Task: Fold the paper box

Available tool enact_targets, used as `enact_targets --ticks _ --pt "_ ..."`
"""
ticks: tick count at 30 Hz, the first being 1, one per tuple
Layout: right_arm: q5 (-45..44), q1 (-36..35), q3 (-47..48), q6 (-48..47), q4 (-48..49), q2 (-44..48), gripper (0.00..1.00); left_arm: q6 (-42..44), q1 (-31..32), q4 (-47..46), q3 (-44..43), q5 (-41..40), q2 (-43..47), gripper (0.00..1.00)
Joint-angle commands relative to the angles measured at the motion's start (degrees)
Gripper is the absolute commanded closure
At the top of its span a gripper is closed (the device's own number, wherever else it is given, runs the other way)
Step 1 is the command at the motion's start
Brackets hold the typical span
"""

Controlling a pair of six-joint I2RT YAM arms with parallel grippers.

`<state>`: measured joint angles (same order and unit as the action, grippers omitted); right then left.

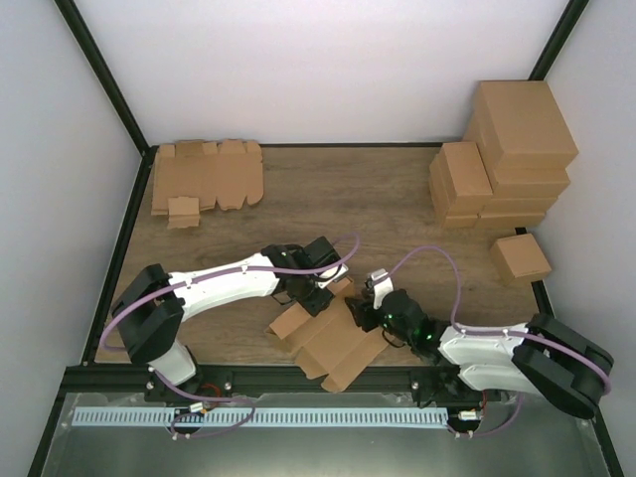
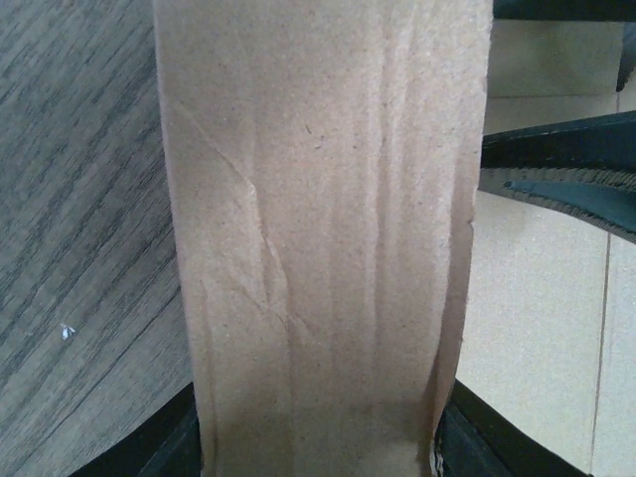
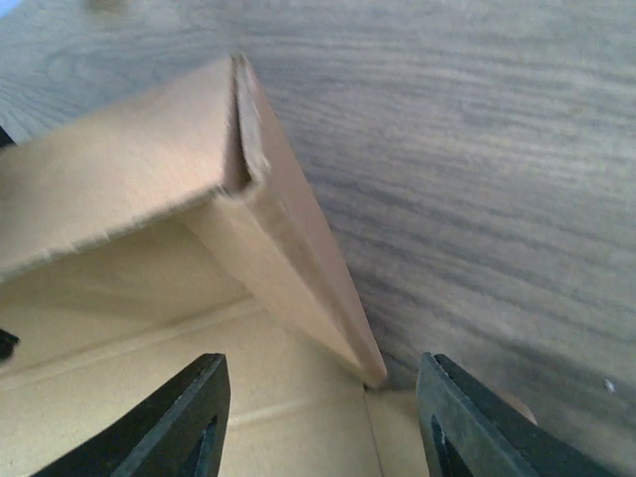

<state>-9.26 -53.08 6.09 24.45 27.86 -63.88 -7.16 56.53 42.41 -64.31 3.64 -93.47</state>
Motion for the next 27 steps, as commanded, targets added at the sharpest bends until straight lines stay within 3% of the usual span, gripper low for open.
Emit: enact_targets --ticks 1,5,15,27 --pt "-2.2 -0.3 0.5 -1.8 10.4 -3.0 0.44 2.8 -0.1 0.8 -0.6 2.2 -1.1 0.52" --pt "-1.5 -0.3 2.2 -6.2 13.6 -6.2 0.44 4.1 0.0 1.9 -1.0 2.7 -1.4 0.52" --pt "1.6 -0.3 4.5 -12.3 21.0 -13.4 0.57 4.8 0.0 2.0 -1.5 5.8 -1.2 0.52" --pt "-5.5 -0.4 5.2 -11.5 23.0 -17.6 0.85 3.1 0.0 1.3 -2.2 9.0 -1.0 0.52"
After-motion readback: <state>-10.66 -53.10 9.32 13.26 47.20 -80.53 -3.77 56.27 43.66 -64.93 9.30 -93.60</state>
